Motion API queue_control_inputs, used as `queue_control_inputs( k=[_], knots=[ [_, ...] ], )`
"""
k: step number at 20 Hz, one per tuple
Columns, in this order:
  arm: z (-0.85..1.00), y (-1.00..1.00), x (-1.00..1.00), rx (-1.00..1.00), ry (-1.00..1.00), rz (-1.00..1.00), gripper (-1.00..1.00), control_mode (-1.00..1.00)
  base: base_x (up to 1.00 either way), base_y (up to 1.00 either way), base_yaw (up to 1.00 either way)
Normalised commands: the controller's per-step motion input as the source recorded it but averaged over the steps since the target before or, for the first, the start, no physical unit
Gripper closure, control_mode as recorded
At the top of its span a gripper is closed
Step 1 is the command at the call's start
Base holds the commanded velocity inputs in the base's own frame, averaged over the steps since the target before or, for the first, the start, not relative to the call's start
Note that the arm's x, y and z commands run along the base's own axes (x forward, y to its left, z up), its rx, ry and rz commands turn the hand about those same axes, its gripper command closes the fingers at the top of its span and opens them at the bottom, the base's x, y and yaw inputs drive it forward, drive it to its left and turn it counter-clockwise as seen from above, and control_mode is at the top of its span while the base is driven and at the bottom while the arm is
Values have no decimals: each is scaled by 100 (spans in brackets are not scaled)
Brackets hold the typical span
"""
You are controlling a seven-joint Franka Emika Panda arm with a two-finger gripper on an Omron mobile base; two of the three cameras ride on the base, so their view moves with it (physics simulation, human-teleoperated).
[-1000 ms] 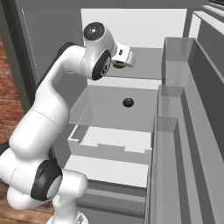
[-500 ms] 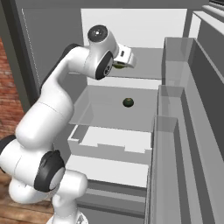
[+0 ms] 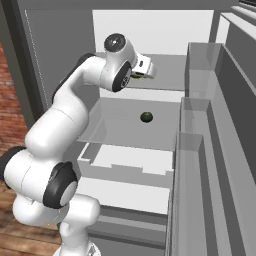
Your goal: Take the lemon wedge from the fridge and place it on the plate with fish on the dining counter.
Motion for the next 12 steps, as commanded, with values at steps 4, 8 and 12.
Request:
queue_control_inputs(
  k=[4, 8, 12],
  knots=[
    [-3, 0, 33, 0, 0, 0, -100, -100, 0, 0, 0],
    [-3, 0, 23, 0, 0, 0, -100, -100, 0, 0, 0],
    [-11, 0, 11, 0, 0, 0, -100, -100, 0, 0, 0]
  ],
)
